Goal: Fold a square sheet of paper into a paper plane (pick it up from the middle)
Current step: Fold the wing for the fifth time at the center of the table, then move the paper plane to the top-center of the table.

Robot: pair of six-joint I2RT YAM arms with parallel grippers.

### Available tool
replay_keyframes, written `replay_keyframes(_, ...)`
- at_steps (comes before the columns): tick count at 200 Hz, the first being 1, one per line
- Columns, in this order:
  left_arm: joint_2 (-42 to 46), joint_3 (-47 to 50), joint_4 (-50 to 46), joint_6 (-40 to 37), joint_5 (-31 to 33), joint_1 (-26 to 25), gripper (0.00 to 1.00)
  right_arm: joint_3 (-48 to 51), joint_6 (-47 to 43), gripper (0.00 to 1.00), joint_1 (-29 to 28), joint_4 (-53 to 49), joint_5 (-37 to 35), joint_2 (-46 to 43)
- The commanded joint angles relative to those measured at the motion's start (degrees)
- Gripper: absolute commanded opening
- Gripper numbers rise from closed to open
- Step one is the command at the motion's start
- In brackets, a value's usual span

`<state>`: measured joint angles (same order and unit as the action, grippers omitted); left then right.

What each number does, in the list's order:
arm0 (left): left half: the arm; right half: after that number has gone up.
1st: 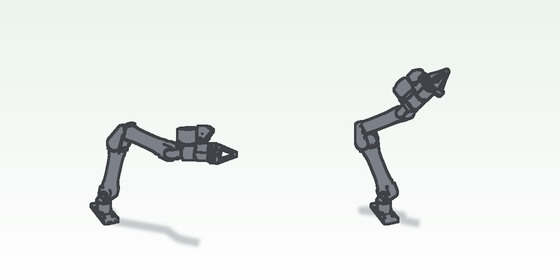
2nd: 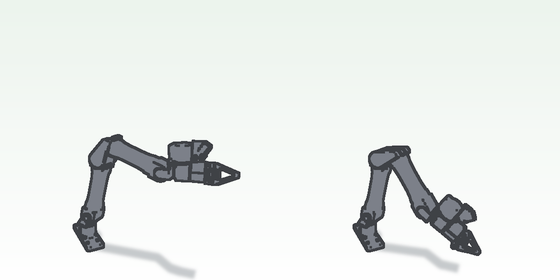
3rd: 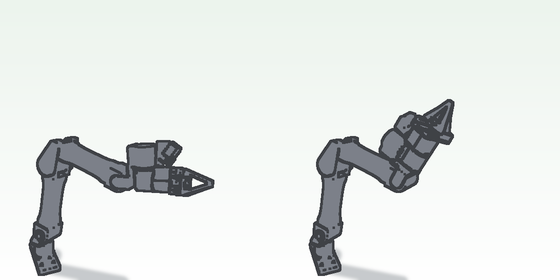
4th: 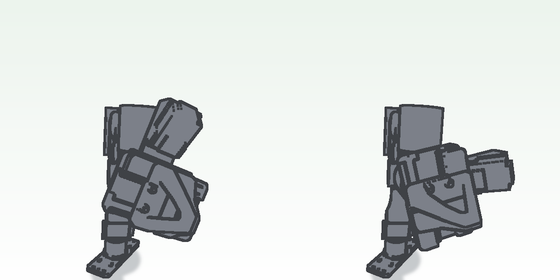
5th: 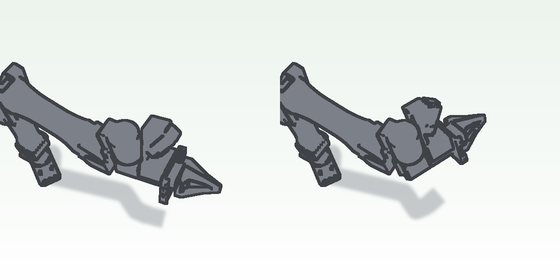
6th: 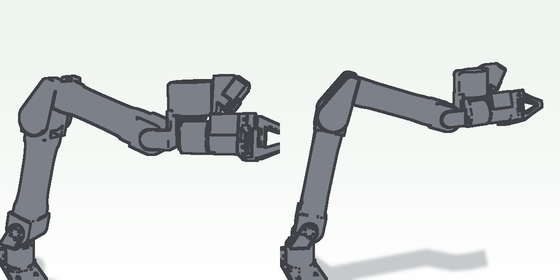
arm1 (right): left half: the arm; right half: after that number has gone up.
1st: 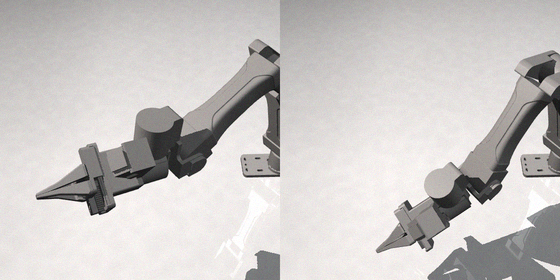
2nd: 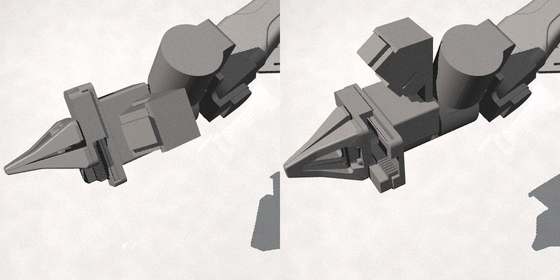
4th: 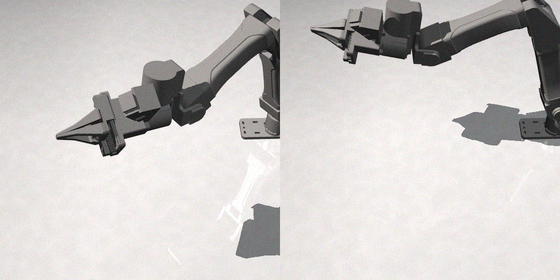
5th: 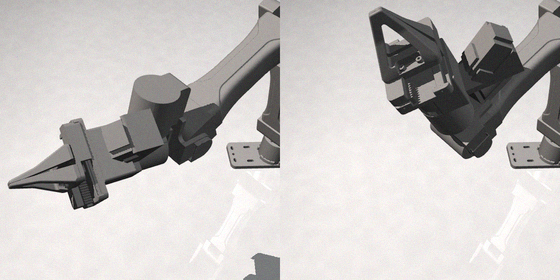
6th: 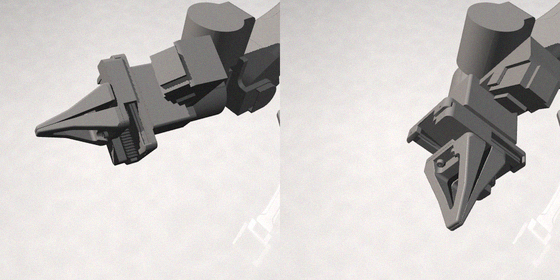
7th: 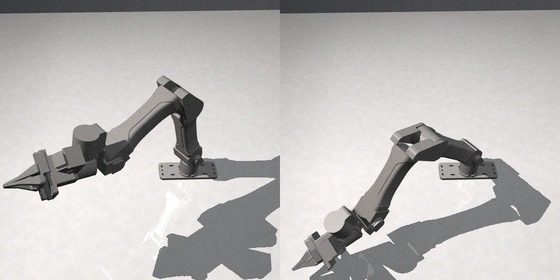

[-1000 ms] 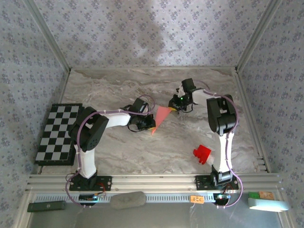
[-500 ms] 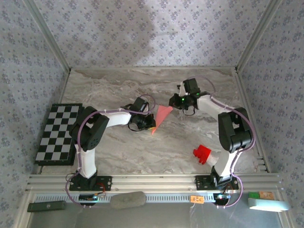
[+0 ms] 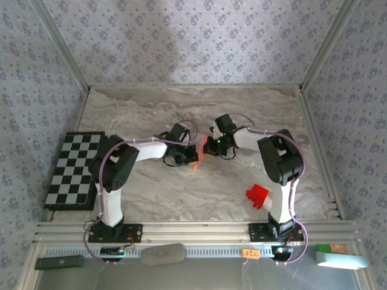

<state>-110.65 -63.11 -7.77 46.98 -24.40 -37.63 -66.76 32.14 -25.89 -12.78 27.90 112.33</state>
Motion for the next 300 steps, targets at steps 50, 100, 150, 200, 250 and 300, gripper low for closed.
replay_keyframes(50,-3.08,4.16,-5.74,0.30,3.58,-0.60,0.00,-4.90,-1.85,0.00,9.08,-0.69,-2.46,5.44)
replay_keyframes(100,-2.82,4.49,-5.59,0.57,3.63,-0.69,0.00,-8.96,-1.74,0.01,12.28,-1.39,-2.48,7.88)
replay_keyframes(150,-1.66,2.84,-5.99,-0.17,3.34,-0.69,0.00,-11.36,-1.41,0.04,15.02,-2.03,-3.92,6.17)
replay_keyframes(200,5.31,-8.09,-9.87,-3.96,2.70,-0.33,0.16,-5.97,-1.73,0.18,14.09,-3.88,-8.11,-4.31)
replay_keyframes(250,16.06,-3.07,-7.56,-1.81,6.36,3.82,0.38,2.56,-0.12,0.47,10.61,-7.56,-14.42,-15.46)
replay_keyframes(300,27.70,6.89,-7.52,-3.81,12.37,11.22,0.59,0.72,6.04,0.64,0.91,-14.42,-23.20,-16.75)
